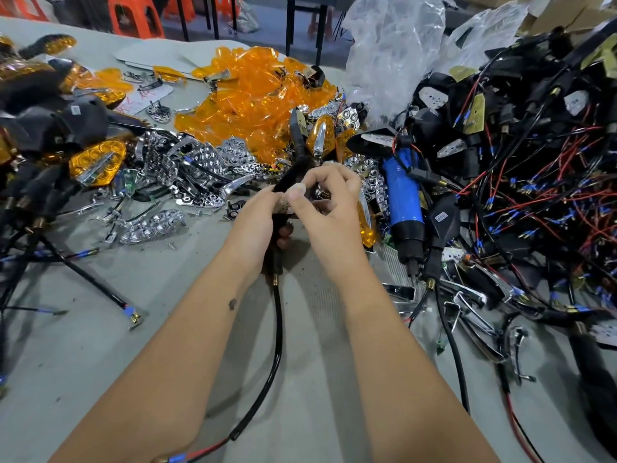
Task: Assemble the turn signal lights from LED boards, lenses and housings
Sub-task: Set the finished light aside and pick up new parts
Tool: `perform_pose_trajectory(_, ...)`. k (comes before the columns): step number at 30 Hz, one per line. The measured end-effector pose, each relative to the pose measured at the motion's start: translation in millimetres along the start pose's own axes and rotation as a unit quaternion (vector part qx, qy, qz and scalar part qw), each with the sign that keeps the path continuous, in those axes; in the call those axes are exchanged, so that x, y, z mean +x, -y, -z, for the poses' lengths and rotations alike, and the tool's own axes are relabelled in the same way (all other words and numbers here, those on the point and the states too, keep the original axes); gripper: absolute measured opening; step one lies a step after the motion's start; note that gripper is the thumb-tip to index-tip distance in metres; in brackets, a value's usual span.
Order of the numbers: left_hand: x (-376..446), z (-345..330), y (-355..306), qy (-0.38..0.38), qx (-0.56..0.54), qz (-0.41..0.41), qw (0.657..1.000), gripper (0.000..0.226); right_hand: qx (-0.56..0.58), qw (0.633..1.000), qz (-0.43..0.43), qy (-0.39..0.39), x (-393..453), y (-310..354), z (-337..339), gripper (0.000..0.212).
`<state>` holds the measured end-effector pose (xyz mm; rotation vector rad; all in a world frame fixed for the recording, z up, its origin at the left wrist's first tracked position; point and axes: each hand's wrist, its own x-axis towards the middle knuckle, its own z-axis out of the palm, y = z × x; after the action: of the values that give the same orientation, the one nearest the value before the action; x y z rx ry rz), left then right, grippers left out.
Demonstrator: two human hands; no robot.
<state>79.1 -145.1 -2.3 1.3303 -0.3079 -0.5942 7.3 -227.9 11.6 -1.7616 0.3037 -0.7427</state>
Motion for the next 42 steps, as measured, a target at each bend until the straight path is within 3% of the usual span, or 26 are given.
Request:
perform_pose_trajectory(3,-0.1,-1.8,-1.2,-0.015,-0.074,0.024,0.997,0.034,-0.018,0.999,-0.024,-0.022,1.5,0.4,0.4,0.013)
perform_pose_trajectory(7,-1.8,-5.8,-4.2,0.027,-0.115,0.003,0.993,0.039,-0.015,0.999,-0.032,-0.039,3.1,-1.8,1.4,0.006)
perform_pose_trajectory(10,-3.3,-7.5,-2.3,0.052,-0.132,-0.006,0.990,0.041,-0.021,0.998,-0.015,-0.058,3.8,-1.3,3.0,0.015)
perform_pose_trajectory(13,-5.6,-10.1,1.3,0.067,-0.115,-0.031,0.991,0.046,-0.022,0.996,-0.007,-0.091,5.0,-1.9,4.8,0.020)
perform_pose_trajectory(18,-9.8,-13.2,3.0,0.052,-0.084,-0.048,0.994,0.043,-0.014,0.993,-0.045,-0.107,7.0,-7.6,5.1,0.012)
perform_pose_trajectory(27,-11.7,-13.0,0.5,0.094,-0.064,-0.046,0.993,0.045,-0.024,0.992,0.015,-0.125,5.4,-5.5,7.9,0.013)
perform_pose_trajectory(30,-8.7,-9.3,2.8,0.091,-0.081,-0.045,0.992,0.042,-0.034,0.992,0.018,-0.118,6.4,-5.1,9.5,0.023)
perform_pose_trajectory(34,-2.9,-3.4,3.1,0.097,-0.111,-0.024,0.989,0.039,-0.075,0.995,0.019,-0.070,9.1,-4.6,13.0,0.015)
perform_pose_trajectory(37,-1.9,-1.4,2.9,0.099,-0.121,-0.012,0.988,0.037,-0.069,0.997,0.004,-0.044,11.4,-1.8,15.8,0.021)
perform_pose_trajectory(42,-2.0,-2.6,2.7,0.090,-0.099,-0.004,0.991,0.038,-0.101,0.993,0.004,-0.058,12.0,-2.6,16.0,0.011)
